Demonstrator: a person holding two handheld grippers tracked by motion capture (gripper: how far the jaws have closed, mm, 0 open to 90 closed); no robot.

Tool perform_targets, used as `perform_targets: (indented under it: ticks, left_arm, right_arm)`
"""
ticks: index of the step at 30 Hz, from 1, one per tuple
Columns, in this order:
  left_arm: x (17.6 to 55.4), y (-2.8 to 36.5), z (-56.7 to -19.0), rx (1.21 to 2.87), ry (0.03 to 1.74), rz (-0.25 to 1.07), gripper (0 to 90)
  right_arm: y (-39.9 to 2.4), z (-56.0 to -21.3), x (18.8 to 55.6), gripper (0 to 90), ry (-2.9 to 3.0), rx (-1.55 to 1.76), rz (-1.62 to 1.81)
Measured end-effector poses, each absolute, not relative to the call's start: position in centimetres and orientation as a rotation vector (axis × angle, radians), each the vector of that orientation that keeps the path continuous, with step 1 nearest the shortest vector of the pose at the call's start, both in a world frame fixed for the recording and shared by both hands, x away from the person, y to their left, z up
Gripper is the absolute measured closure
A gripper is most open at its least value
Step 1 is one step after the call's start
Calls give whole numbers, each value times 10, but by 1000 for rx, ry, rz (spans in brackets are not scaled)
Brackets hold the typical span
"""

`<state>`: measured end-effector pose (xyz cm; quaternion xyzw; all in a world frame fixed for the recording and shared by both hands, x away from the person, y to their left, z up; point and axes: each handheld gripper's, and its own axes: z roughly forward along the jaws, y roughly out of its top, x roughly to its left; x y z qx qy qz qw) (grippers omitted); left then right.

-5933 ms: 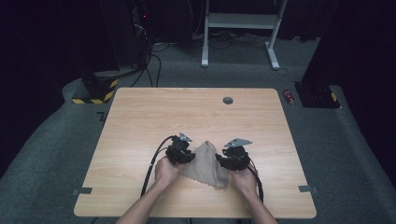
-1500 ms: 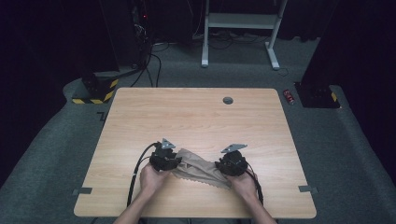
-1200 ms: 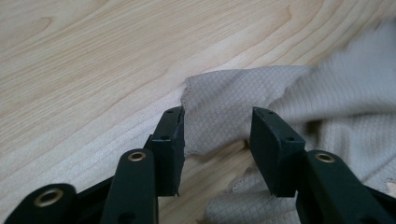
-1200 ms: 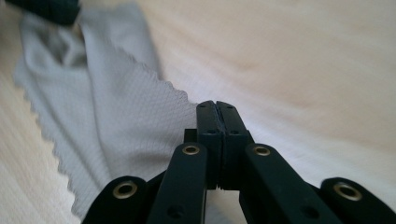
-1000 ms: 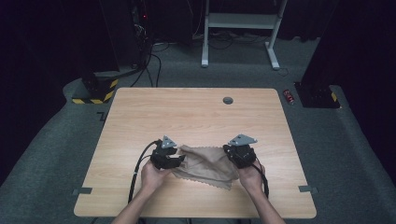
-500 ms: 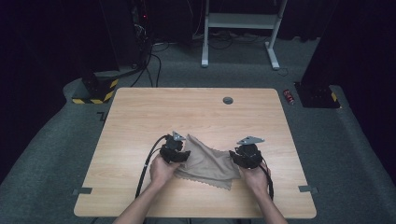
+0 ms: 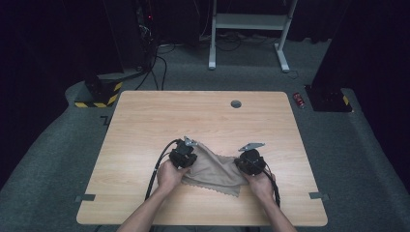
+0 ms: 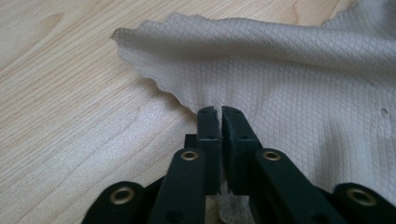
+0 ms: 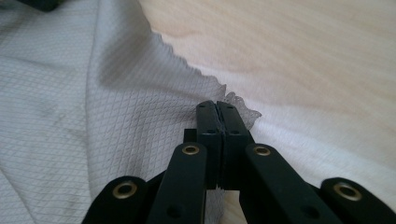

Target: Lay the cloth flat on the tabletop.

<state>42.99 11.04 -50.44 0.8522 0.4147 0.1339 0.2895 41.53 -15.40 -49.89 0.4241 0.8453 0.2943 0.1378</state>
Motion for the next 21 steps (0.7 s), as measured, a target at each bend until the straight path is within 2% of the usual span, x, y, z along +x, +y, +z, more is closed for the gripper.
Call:
perform_targets:
  ticks: [7, 10, 15, 21]
  left_arm:
    - [424, 129, -494, 2192, 1130, 415, 880]
    - [422, 138, -497, 2216, 1153, 418, 874]
    - [421, 147, -504, 2199, 1199, 418, 756]
    - [437, 140, -502, 2170, 1228, 477, 594]
  right_arm:
    - [-159, -470, 418, 889, 2301, 1180, 895]
    - [-158, -470, 423, 866, 2288, 1178, 874]
    - [-155, -480, 423, 709, 2337, 1193, 826]
    - [-170, -494, 426, 654, 2326, 1315, 820]
